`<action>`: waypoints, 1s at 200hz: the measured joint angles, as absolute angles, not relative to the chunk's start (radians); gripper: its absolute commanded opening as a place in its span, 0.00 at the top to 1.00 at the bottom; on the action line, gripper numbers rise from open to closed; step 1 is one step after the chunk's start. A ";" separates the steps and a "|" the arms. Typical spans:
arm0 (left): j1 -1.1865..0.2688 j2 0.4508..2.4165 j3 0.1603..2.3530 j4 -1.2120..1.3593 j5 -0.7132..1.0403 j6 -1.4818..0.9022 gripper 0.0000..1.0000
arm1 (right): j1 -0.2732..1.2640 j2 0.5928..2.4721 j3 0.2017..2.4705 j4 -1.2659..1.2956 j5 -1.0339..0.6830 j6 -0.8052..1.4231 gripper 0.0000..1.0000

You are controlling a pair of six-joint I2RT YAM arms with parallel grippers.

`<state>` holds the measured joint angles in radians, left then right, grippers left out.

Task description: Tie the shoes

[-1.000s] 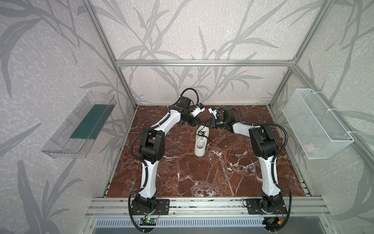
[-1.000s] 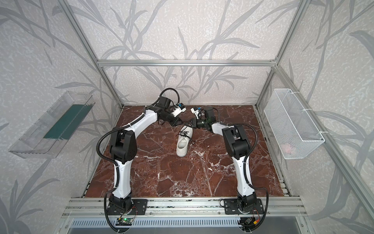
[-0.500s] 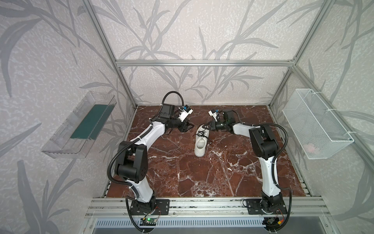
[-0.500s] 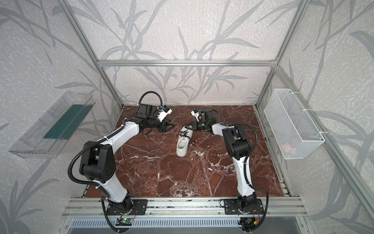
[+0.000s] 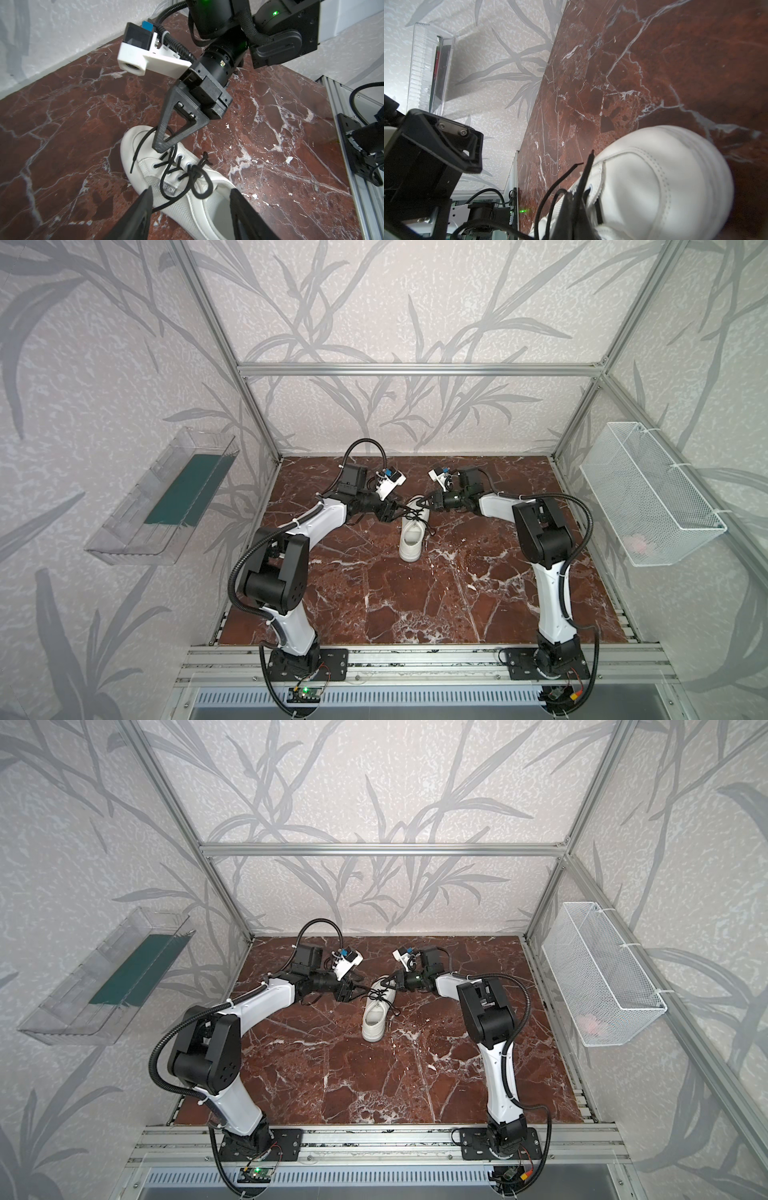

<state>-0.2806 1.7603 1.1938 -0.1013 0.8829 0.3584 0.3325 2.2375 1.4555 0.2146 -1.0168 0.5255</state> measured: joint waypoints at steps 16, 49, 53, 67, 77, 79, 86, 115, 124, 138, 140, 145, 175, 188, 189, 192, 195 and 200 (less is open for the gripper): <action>-0.283 1.770 1.194 -0.106 0.895 0.365 0.39 | 0.333 2.238 1.456 0.211 -1.017 0.526 1.00; -0.287 1.800 1.211 -0.109 0.907 0.351 0.53 | 0.333 2.238 1.456 0.209 -1.017 0.526 1.00; -0.287 1.805 1.212 -0.102 0.909 0.347 0.54 | 0.333 2.237 1.456 0.209 -1.017 0.526 1.00; -0.287 1.820 1.213 -0.075 0.920 0.319 0.63 | 0.333 2.236 1.456 0.208 -1.017 0.526 1.00; -0.287 1.830 1.213 -0.055 0.927 0.295 0.69 | 0.332 2.233 1.456 0.207 -1.017 0.527 1.00; -0.287 1.831 1.213 -0.051 0.928 0.293 0.69 | 0.332 2.232 1.456 0.207 -1.017 0.527 1.00; -0.288 1.836 1.214 -0.041 0.933 0.286 0.69 | 0.332 2.228 1.456 0.207 -1.018 0.527 1.00; -0.289 1.840 1.225 -0.049 0.942 0.290 0.59 | 0.332 2.208 1.456 0.205 -1.022 0.528 1.00; -0.289 1.840 1.229 -0.060 0.943 0.299 0.64 | 0.332 2.204 1.456 0.203 -1.023 0.526 1.00; -0.289 1.840 1.233 -0.092 0.944 0.317 0.80 | 0.332 2.203 1.456 0.196 -1.023 0.525 1.00; -0.289 1.840 1.235 -0.098 0.944 0.327 0.84 | 0.332 2.203 1.456 0.194 -1.023 0.525 1.00; -0.289 1.840 1.240 -0.116 0.945 0.333 0.92 | 0.332 2.203 1.456 0.191 -1.023 0.525 1.00; -0.289 1.840 1.303 -0.242 0.945 0.424 1.00 | 0.329 2.189 1.441 0.179 -1.009 0.529 1.00; -0.289 1.840 1.322 -0.268 0.944 0.449 1.00 | 0.323 2.157 1.394 0.185 -0.984 0.537 1.00; -0.289 1.840 1.322 -0.269 0.944 0.450 1.00 | 0.323 2.153 1.389 0.186 -0.981 0.539 1.00; -0.288 1.840 1.323 -0.272 0.944 0.455 1.00 | 0.321 2.144 1.376 0.188 -0.975 0.544 1.00; -0.287 1.840 1.324 -0.278 0.944 0.460 1.00 | 0.319 2.135 1.361 0.191 -0.968 0.547 1.00; -0.287 1.840 1.324 -0.286 0.943 0.470 1.00 | 0.316 2.120 1.341 0.197 -0.960 0.555 1.00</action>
